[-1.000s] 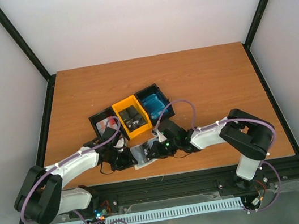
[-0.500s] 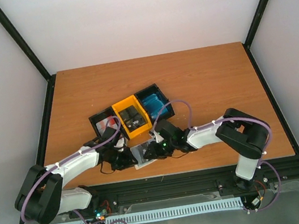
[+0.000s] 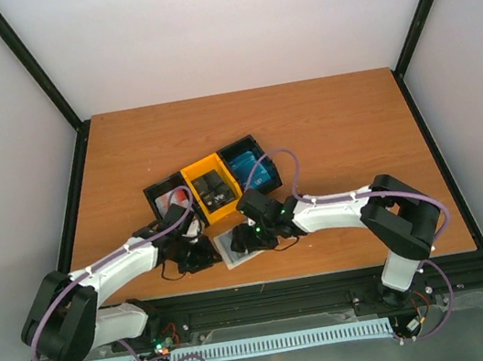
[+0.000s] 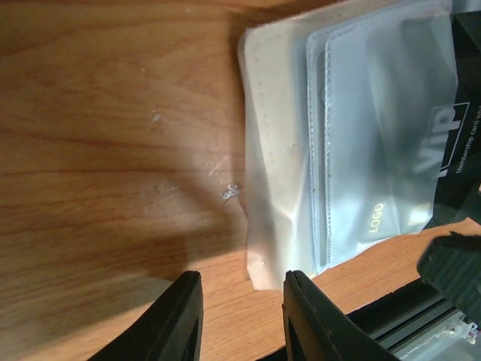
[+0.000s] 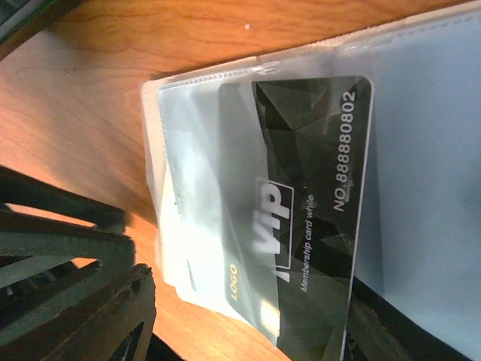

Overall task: Put the credit cards into the card holder
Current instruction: Insert the credit card into the card holder.

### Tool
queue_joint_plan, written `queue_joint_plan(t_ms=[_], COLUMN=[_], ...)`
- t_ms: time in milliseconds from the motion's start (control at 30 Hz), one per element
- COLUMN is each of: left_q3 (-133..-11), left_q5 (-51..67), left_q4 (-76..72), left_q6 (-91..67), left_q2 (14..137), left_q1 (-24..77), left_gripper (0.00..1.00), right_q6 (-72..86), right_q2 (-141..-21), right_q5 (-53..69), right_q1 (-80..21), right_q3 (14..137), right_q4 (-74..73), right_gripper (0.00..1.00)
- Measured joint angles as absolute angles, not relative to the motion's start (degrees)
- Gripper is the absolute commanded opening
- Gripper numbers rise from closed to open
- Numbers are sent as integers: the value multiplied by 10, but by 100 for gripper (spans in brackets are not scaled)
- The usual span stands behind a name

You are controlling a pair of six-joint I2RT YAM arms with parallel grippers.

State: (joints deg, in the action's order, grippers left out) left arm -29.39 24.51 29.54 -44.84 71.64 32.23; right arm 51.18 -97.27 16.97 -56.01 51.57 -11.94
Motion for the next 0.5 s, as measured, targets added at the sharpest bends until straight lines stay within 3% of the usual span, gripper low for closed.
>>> queue_joint_plan(t_ms=[300,500], left_q3=[-298,-298], left_q5=[250,268], left_q4=[288,264], left_q6=[-455,-456], left_q2=[699,694], left_q1=[322,322], left_gripper=[37,41], right_q6=[511,531], right_q2=[-972,-948], right_q5=[88,57], right_q1=[-567,-570], right_q3=[559,559], right_q4=[-218,-236], right_gripper=[77,80])
